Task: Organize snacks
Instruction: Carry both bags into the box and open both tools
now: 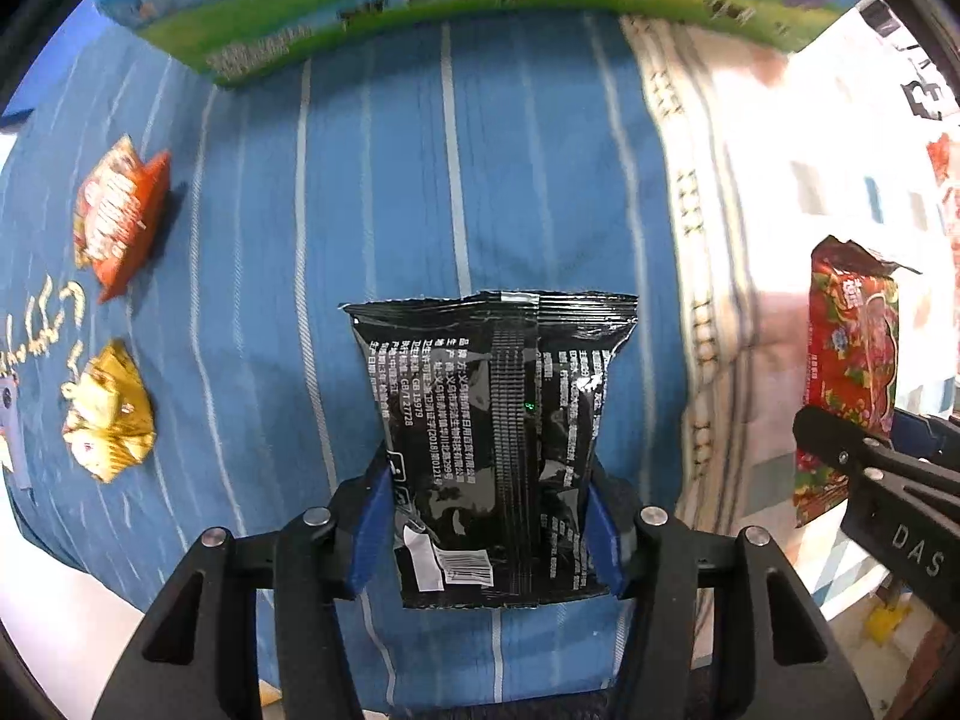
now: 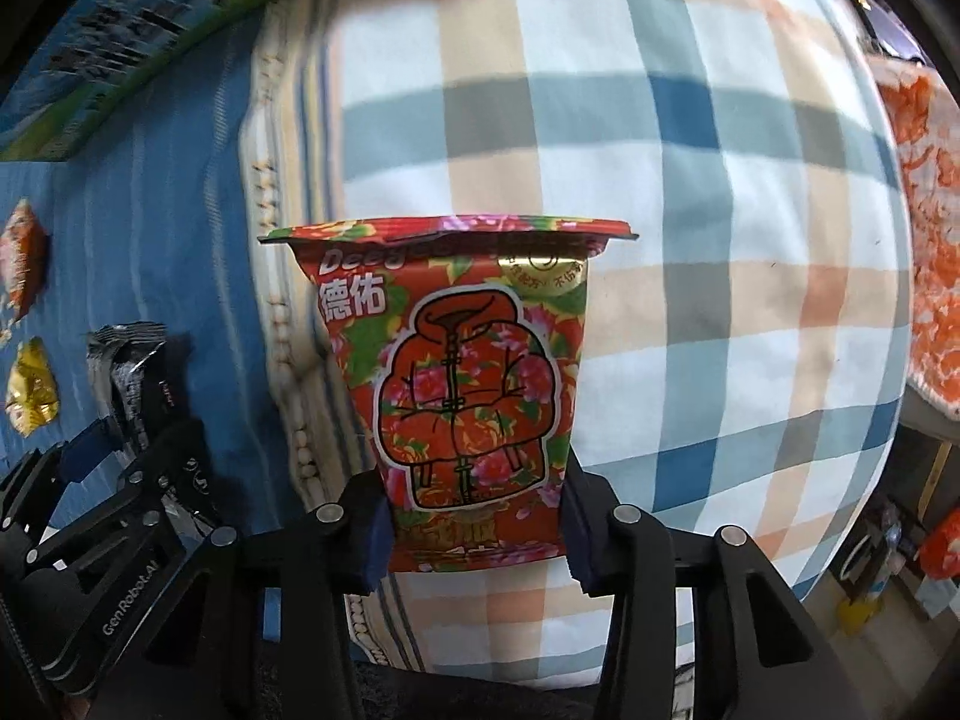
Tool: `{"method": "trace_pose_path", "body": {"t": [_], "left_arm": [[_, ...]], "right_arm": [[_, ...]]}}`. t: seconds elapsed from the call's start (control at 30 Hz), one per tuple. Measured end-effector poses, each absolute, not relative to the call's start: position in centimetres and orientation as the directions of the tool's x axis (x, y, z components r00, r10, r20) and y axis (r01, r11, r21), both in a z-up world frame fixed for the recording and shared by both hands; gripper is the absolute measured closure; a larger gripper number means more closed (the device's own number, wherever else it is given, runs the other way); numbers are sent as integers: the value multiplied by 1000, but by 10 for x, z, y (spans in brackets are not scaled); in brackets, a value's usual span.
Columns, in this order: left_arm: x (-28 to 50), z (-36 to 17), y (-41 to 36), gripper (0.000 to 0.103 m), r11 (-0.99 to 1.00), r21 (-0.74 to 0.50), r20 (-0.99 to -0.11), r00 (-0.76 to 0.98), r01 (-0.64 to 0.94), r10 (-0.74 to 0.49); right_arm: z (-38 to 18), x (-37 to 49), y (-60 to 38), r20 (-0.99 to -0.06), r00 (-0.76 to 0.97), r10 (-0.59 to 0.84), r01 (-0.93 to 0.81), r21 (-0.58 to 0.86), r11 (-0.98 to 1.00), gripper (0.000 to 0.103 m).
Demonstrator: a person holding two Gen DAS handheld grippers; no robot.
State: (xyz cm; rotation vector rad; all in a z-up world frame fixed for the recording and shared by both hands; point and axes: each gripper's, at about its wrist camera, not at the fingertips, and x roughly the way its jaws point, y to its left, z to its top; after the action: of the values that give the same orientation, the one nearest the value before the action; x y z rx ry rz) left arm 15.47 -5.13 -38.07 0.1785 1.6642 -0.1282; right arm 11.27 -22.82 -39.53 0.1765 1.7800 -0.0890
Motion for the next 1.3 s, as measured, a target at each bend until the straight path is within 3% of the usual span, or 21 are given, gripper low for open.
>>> {"method": "trace_pose_path", "body": {"t": [0.5, 0.87, 1.07, 1.3], "left_arm": [[201, -220, -46, 51, 986, -34, -975, 210, 163, -68], [292, -188, -9, 51, 994, -34, -957, 284, 101, -62], [372, -208, 10, 51, 998, 1, -975, 224, 71, -15], [454, -269, 15, 51, 995, 66, -994, 97, 71, 59]], "right_arm": [[-238, 110, -216, -989, 78, 128, 71, 133, 989, 56], [-179, 182, -218, -966, 166, 201, 71, 215, 974, 56], [-197, 262, -229, -979, 135, 154, 90, 167, 982, 56], [-271, 329, -231, -997, -17, 80, 104, 77, 992, 56]]}}
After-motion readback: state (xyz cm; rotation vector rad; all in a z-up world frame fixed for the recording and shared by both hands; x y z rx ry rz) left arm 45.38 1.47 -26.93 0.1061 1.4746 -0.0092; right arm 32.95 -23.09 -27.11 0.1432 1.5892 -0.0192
